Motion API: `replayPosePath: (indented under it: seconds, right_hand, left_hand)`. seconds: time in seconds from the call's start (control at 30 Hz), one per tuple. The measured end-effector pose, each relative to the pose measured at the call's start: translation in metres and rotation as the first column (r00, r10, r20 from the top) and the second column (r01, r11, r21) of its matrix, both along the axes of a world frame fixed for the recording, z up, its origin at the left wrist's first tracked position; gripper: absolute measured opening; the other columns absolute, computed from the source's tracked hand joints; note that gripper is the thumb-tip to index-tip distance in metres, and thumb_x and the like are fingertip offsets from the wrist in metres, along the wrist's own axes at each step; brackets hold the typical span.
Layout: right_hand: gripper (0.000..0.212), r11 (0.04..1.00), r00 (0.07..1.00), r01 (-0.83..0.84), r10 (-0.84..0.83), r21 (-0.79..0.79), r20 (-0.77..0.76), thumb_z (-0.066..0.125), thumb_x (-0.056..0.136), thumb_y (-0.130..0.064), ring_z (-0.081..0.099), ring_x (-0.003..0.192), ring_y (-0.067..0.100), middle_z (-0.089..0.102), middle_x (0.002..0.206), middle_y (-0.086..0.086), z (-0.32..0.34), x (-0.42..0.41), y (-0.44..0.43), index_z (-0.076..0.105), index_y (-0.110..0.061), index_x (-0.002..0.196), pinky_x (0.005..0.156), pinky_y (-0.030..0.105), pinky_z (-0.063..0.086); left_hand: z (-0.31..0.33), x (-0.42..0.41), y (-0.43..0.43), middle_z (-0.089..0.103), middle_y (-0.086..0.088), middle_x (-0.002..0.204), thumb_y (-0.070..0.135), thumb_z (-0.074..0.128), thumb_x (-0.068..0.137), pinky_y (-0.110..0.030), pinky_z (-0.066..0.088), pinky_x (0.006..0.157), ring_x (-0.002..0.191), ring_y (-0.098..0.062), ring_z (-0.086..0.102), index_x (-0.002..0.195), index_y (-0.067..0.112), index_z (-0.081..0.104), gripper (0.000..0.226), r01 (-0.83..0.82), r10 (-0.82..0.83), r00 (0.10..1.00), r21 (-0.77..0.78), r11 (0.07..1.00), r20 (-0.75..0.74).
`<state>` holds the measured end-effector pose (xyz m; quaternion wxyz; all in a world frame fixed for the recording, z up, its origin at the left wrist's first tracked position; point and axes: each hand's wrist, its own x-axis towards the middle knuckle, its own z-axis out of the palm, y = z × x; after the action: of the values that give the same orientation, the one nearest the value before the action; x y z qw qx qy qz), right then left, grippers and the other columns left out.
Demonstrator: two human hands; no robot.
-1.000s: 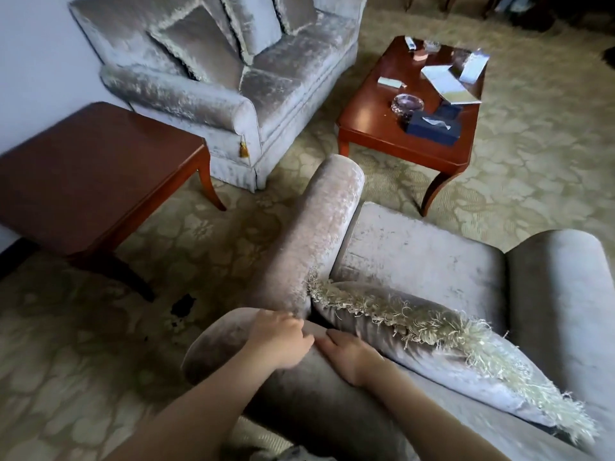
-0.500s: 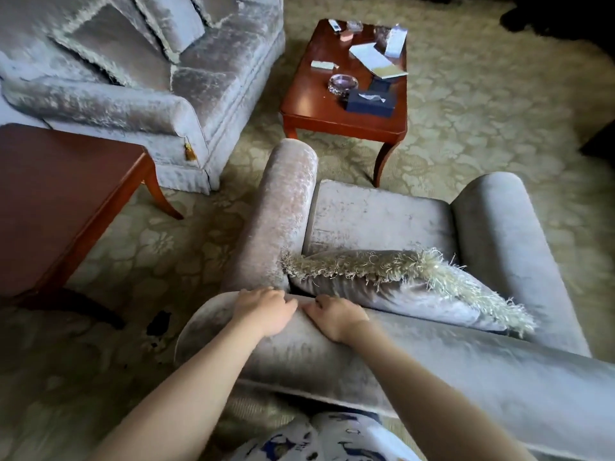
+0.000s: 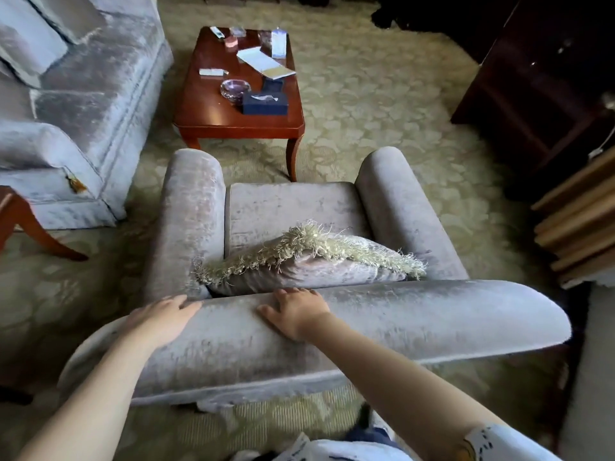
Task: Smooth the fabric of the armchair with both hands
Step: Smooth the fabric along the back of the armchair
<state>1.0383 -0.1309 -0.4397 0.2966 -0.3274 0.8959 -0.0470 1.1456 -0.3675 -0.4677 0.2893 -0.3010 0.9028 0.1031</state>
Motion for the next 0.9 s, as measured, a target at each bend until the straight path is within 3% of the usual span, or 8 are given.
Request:
replayPosePath:
  seconds: [0.13, 0.27, 0.4, 0.5, 0.67, 0.77, 0.9]
  right_hand:
    - [0.074, 1.000, 1.000, 0.006, -0.006, 0.002, -0.030, 0.019, 0.091, -0.068, 0.045, 0.128, 0.031, 0.048, 0.141, 0.014, -0.003, -0.036, 0.070, 0.044, -0.015, 0.136, 0.109, 0.047, 0.029]
    - [0.071, 1.000, 0.999, -0.003, 0.004, 0.008, -0.034, 0.021, 0.090, -0.068, 0.042, 0.131, 0.029, 0.046, 0.143, 0.012, -0.005, -0.082, 0.154, 0.045, -0.018, 0.134, 0.109, 0.045, 0.027]
    - [0.067, 0.998, 0.999, 0.022, -0.019, 0.055, -0.047, 0.021, 0.090, -0.068, 0.047, 0.127, 0.027, 0.050, 0.140, 0.010, -0.007, -0.126, 0.228, 0.050, -0.021, 0.128, 0.102, 0.041, 0.033]
    - [0.066, 0.992, 0.998, 0.064, -0.063, 0.108, -0.008, 0.019, 0.090, -0.065, 0.048, 0.127, 0.029, 0.050, 0.140, 0.010, -0.008, -0.154, 0.264, 0.050, -0.022, 0.128, 0.102, 0.041, 0.035]
    - [0.060, 0.978, 0.998, 0.045, -0.053, 0.205, 0.033, 0.018, 0.094, -0.055, 0.042, 0.131, 0.029, 0.044, 0.145, 0.007, -0.020, -0.186, 0.290, 0.044, -0.025, 0.138, 0.107, 0.043, 0.033]
    - [0.052, 0.970, 0.991, 0.090, -0.109, 0.226, 0.075, 0.023, 0.096, -0.042, 0.043, 0.130, 0.029, 0.046, 0.144, 0.008, -0.024, -0.196, 0.293, 0.045, -0.018, 0.136, 0.105, 0.043, 0.032]
    - [0.047, 0.968, 0.984, 0.098, -0.129, 0.233, 0.123, 0.026, 0.096, -0.035, 0.047, 0.127, 0.028, 0.051, 0.138, 0.011, -0.032, -0.209, 0.297, 0.050, -0.013, 0.130, 0.107, 0.042, 0.034]
  left_hand:
    - [0.004, -0.021, 0.042, 0.015, 0.005, 0.158, 0.076, 0.015, 0.084, -0.044, 0.019, 0.112, 0.141, -0.024, 0.024, 0.148, 0.029, 0.023, 0.079, -0.062, 0.066, 0.997, -0.065, 0.996, 0.046]
    - [0.005, -0.080, 0.150, 0.022, -0.004, 0.156, 0.071, 0.018, 0.087, -0.046, 0.021, 0.113, 0.141, -0.024, 0.024, 0.145, 0.021, 0.031, 0.078, 0.039, -0.039, 0.999, 0.000, 0.999, -0.024]
    - [0.009, -0.142, 0.281, 0.015, -0.001, 0.158, 0.072, 0.014, 0.086, -0.047, 0.013, 0.114, 0.143, -0.023, 0.017, 0.148, 0.024, 0.022, 0.079, 0.125, -0.119, 0.990, 0.088, 0.988, -0.080]
    - [0.010, -0.175, 0.345, 0.014, -0.002, 0.158, 0.068, 0.011, 0.089, -0.044, 0.014, 0.113, 0.143, -0.022, 0.016, 0.150, 0.021, 0.017, 0.076, 0.226, -0.219, 0.971, 0.065, 0.972, -0.100]
    - [0.000, -0.216, 0.391, 0.004, -0.004, 0.159, 0.061, 0.016, 0.094, -0.042, 0.012, 0.115, 0.145, -0.022, 0.008, 0.150, 0.012, 0.014, 0.075, 0.251, -0.241, 0.967, 0.142, 0.958, -0.084]
    - [-0.011, -0.236, 0.405, 0.010, -0.008, 0.158, 0.051, 0.019, 0.096, -0.044, 0.012, 0.116, 0.145, -0.023, 0.004, 0.147, 0.010, 0.024, 0.067, 0.278, -0.269, 0.960, 0.195, 0.940, -0.074]
    - [-0.024, -0.258, 0.407, 0.025, -0.009, 0.154, 0.043, 0.019, 0.094, -0.043, 0.025, 0.110, 0.140, -0.026, 0.024, 0.140, 0.015, 0.039, 0.057, 0.319, -0.323, 0.946, 0.247, 0.915, -0.027]
